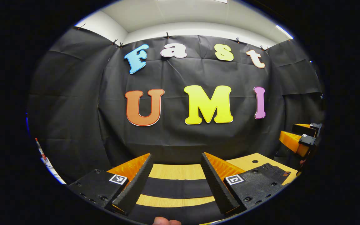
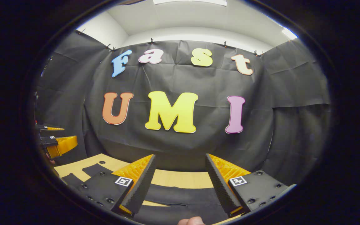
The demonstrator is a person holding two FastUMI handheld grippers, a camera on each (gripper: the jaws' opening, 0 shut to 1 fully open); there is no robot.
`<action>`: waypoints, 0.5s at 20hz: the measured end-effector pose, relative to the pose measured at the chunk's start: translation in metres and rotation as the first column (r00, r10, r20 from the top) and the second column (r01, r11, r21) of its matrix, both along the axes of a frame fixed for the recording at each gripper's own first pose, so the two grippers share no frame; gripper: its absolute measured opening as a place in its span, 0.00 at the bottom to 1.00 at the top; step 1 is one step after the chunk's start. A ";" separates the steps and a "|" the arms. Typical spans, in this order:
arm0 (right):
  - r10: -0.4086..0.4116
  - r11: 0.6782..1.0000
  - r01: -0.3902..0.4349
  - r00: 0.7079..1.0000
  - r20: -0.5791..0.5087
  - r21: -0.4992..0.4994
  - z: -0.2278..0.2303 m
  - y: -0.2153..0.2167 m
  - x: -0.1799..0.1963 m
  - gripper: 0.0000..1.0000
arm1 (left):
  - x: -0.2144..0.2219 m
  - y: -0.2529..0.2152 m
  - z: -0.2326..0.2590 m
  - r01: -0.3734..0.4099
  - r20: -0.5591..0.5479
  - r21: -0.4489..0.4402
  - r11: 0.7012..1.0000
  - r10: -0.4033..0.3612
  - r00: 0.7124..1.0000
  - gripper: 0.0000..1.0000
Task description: Grasp the waist and the cuffs of the jeans and fold them to make the two legs overlap; first hold the waist and fold one-third of the jeans toward the cuffs, then hold the cuffs and fold the remaining one-third in the same direction to finish folding.
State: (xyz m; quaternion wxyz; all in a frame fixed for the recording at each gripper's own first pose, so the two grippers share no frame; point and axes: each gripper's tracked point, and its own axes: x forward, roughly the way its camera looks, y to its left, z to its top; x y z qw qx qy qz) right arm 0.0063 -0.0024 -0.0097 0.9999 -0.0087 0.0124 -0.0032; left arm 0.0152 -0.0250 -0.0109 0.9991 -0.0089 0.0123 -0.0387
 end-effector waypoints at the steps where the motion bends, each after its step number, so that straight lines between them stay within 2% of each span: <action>1: -0.003 1.000 0.003 1.000 -0.005 0.003 -0.002 -0.002 0.001 0.95 | 0.000 0.002 -0.002 -0.002 -0.007 -0.002 1.000 0.001 1.000 0.98; 6: -0.019 1.000 0.019 1.000 -0.023 0.011 -0.009 -0.012 0.002 0.94 | 0.000 0.013 -0.010 -0.022 -0.030 -0.002 1.000 0.022 0.999 0.98; 10: -0.060 0.998 0.061 0.997 -0.044 0.015 -0.017 -0.040 0.005 0.96 | 0.004 0.029 -0.015 -0.055 -0.044 0.009 0.998 0.055 0.998 0.98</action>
